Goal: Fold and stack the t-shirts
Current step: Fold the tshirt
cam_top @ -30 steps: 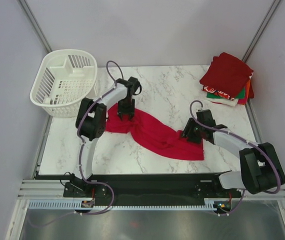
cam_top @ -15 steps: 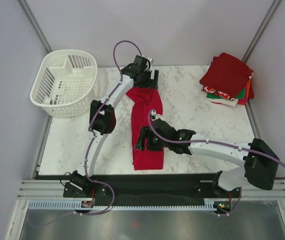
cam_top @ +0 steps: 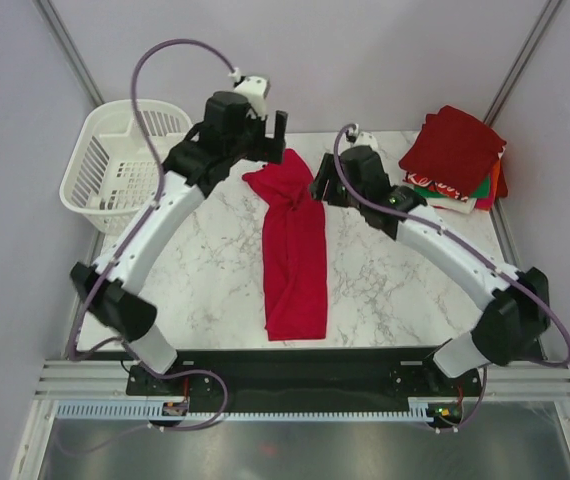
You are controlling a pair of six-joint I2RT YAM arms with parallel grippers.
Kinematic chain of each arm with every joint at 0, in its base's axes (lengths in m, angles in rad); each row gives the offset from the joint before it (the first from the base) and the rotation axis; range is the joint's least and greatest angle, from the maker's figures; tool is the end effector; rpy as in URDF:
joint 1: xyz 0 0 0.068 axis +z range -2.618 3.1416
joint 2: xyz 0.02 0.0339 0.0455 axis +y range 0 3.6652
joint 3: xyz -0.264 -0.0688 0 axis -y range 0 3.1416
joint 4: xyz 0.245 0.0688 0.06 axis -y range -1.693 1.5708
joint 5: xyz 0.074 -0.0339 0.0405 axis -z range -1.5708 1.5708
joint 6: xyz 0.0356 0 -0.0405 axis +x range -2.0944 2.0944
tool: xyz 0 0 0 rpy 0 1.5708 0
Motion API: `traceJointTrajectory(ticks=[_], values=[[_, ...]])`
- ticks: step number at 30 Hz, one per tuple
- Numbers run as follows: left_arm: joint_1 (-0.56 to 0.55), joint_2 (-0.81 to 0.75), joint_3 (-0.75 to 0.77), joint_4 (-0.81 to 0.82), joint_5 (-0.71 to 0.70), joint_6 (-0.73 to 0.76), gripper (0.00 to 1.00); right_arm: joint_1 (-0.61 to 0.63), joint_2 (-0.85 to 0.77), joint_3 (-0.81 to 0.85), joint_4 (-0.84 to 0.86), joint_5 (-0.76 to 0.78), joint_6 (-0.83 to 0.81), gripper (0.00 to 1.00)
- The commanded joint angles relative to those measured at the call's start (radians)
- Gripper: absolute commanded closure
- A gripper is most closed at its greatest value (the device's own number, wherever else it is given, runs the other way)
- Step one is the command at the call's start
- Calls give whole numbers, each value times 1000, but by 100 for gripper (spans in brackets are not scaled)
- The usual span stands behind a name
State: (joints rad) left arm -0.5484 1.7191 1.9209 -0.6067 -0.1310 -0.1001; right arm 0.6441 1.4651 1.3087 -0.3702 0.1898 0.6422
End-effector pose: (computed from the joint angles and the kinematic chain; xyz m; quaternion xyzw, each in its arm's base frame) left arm 0.3331 -0.1980 0.4394 0.1500 0.8202 -0.1232 0.5381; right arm 0.2741 0.1974 0.3424 0.0464 0.8629 0.2320 0.4465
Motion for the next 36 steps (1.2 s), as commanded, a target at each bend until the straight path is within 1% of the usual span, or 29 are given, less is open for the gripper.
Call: traceJointTrajectory(ticks=[1, 2, 3, 4, 5, 6, 7, 9, 10, 12, 13, 14, 15, 18, 22, 24, 26, 28, 30, 31, 32, 34, 35, 36], values=[[5, -165, -274, -31, -139, -73, 0, -75, 243, 186, 73, -168, -154, 39], [5, -262, -328, -34, -153, -88, 0, -105, 306, 234, 88, -226, -171, 41], [5, -320, -382, -38, -160, -111, 1, -121, 377, 291, 114, -287, -190, 48], [5, -367, -434, -41, -154, -137, 1, -138, 449, 419, 120, -425, -206, 52], [4, -412, -538, -42, -138, -198, 2, -170, 607, 496, 120, -494, -205, 57], [4, -506, -589, -42, -63, -222, 5, -184, 685, 576, 120, -559, -202, 63], [2, -547, -688, -42, -30, -258, 6, -196, 824, 735, 117, -608, -181, 67], [2, -672, -779, -45, 16, -297, 9, -221, 940, 875, 117, -647, -145, 70], [1, -718, -863, -45, 22, -331, 9, -224, 1045, 1008, 116, -655, -130, 69], [1, -809, -927, -47, 50, -351, 9, -230, 1135, 1159, 109, -627, -87, 69], [1, -829, -966, -50, 59, -365, 9, -230, 1197, 1191, 112, -615, -72, 69], [1, -845, -980, -50, 70, -371, 9, -230, 1221, 1210, 113, -566, -55, 69], [1, -854, -987, -57, 91, -375, 10, -231, 1236, 1215, 129, -549, -47, 69], [1, -869, -1004, -64, 126, -394, 11, -233, 1278, 1189, 178, -468, -24, 69], [1, -846, -1010, -74, 126, -394, 12, -257, 1383, 1235, 191, -395, 28, 68], [1, -836, -1017, -74, 126, -397, 13, -276, 1413, 1226, 191, -316, 83, 68], [2, -820, -1020, -74, 126, -398, 13, -311, 1436, 1235, 200, -291, 125, 69], [1, -811, -1027, -74, 126, -403, 14, -337, 1463, 1250, 226, -282, 161, 73], [1, -790, -1030, -73, 126, -405, 14, -340, 1466, 1249, 226, -244, 162, 73], [1, -782, -1033, -73, 126, -408, 14, -342, 1453, 1238, 228, -210, 154, 70], [1, -764, -1033, -73, 126, -409, 14, -340, 1447, 1223, 262, -211, 151, 57], [1, -747, -1030, -73, 126, -412, 15, -340, 1445, 1219, 286, -219, 149, 47], [1, -741, -1027, -73, 126, -412, 16, -342, 1443, 1224, 327, -249, 148, 38], [-1, -730, -1025, -73, 126, -415, 16, -342, 1442, 1235, 339, -260, 148, 36]])
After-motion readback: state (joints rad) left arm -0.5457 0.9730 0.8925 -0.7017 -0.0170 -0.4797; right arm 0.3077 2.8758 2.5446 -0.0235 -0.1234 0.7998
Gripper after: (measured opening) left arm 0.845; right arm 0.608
